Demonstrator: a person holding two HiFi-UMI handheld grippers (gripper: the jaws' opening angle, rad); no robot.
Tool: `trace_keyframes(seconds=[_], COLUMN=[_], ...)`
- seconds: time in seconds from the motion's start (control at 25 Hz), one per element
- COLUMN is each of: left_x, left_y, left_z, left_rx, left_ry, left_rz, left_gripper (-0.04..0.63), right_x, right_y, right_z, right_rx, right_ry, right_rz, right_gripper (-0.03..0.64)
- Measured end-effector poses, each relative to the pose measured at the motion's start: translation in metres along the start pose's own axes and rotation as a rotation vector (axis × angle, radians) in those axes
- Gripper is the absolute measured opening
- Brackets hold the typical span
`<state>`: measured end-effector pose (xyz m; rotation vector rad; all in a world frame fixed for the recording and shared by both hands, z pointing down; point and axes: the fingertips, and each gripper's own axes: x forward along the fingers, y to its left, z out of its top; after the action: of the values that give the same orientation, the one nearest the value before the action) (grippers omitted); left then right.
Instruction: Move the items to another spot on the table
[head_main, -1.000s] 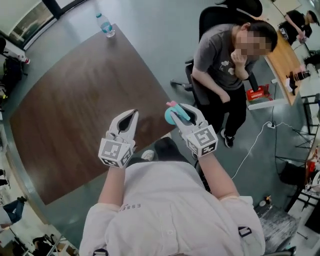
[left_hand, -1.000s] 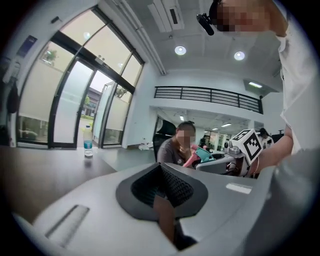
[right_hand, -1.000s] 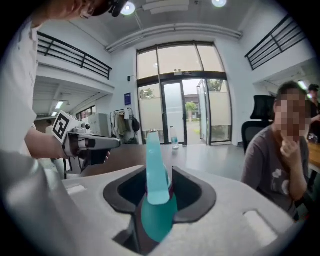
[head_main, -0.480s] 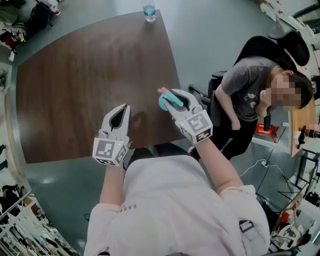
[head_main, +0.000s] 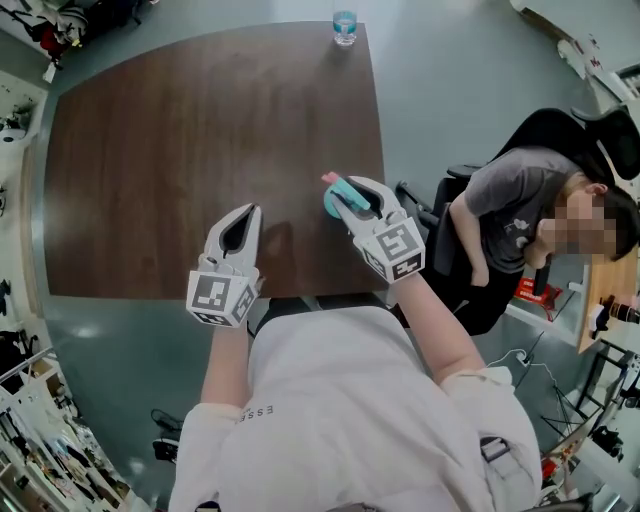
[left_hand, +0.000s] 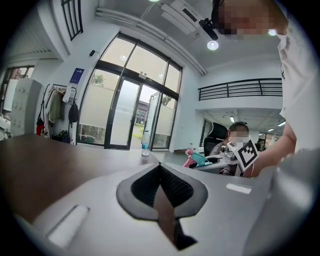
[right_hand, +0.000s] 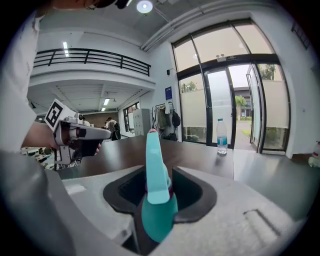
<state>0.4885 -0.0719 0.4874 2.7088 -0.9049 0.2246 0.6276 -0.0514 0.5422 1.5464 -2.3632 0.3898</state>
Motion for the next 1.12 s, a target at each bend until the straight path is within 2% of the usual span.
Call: trace_keyframes(seconds=[0.44,0.48,0.6,0.76,0.88,0.96,1.12], left_x=[-0.011,-0.014,-0.023,-0.038,-0.052,-0.061,-0.081], left_y=[0.0,-0.001,0.001,0.009,0.018,0.021,0.021], left_z=[-0.005,-0.005,-0.004,-0.003,0.0,0.003,0.009], left_rx=[0.021,0.024,0.03,0.017,0.008,0.021,0.09], left_ry=[0.029,0.033,0.038,0.037,0.025,0.021,0.038], left_rz=[-0.044,-0.051,-0.061,-0.073,-0.098,-0.131,-0.212], left_gripper=[0.017,0.017,0.017,0.017,0.017,0.017,0.017], right_x=[-0.009,-0.01,-0.016,-0.038,-0.061,-0.077,-0.107], right_y=[-0.006,-0.007,-0.008,-0.002,0.004,0.009,0.034], right_z=[-0.013,-0.012,-0.005,0.008,0.017,0.019,0.012], right_rx=[0.041,0.036,0.053,0.099,0.133,0.138,0.143], right_ry=[-0.055,-0.062,-0.098,-0.133,-0.177,-0.207,-0.228], right_rz=[-0.136,-0.155,-0.199,-0.273,-0.385,-0.469,-0.577], right_gripper=[0.137,0.146,0.244,0.252,0.25,0.242,0.104])
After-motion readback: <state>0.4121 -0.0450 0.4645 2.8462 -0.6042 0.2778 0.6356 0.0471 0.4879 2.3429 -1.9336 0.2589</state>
